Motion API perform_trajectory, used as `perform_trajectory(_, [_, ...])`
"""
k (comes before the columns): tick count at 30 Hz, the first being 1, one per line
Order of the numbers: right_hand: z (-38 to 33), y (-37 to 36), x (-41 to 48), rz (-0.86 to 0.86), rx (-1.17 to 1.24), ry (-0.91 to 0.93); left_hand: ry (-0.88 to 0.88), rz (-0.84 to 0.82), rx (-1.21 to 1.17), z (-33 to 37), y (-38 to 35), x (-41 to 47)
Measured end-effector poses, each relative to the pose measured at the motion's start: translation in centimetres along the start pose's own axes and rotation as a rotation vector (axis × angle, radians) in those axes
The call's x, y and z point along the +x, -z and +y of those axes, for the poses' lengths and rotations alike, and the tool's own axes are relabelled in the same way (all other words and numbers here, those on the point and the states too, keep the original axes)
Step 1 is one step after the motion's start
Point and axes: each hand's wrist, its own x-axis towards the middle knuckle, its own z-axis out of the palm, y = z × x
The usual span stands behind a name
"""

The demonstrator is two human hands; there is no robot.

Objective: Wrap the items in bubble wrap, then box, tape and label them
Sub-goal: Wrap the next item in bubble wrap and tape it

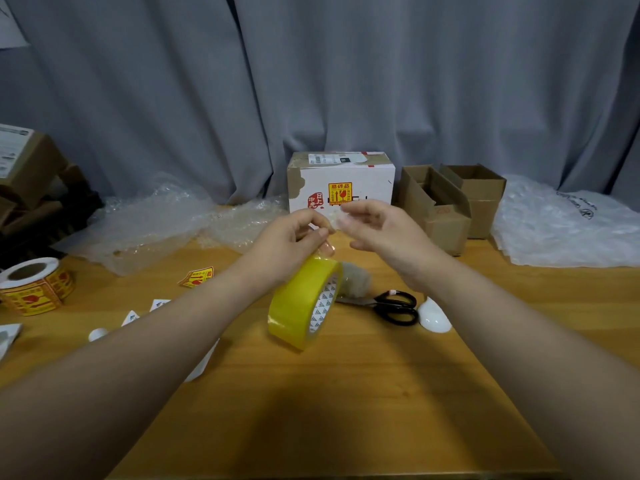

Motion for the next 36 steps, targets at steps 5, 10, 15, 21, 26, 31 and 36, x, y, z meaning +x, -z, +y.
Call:
perform_trajectory(5, [-1.1,-1.0,0.2,0.098,-0.191,0.075,-0.008,-0.026,0.039,-0.2,0.2,-0.4])
perform_trajectory(10, [-1.7,-2.0,0.5,0.138,-0.473,0.223,-0.054,-0.020,0.055,-1.0,-0.1,-0.7])
perform_trajectory(15, [-1.8,-2.4,0.1,0.119,-0.527,0.270,-0.089,-0.018,0.030,-1.2,-0.5,-0.9])
perform_trajectory(21, [-1.7,-3.0,-0.1,0.097,-0.629,0.319,-0.072,-0.019,0.076,-1.3,-0.9,-0.4])
perform_trajectory(26, [-2.1,-2.8,-0.1,0.084,-0.580,0.260,0.159,0.086,0.211,-2.3,0.3,0.2])
perform_trajectory(31, [-2.5,-2.9,0.1,0.086,-0.599,0.249,0.357,-0.115,-0.142,-1.4,0.8,-1.7])
perform_trajectory(36, [-1.7,-1.7,0.1,0.148,-0.461,0.056,0.244,-0.167,-0.364,-1.1,0.1,-3.2])
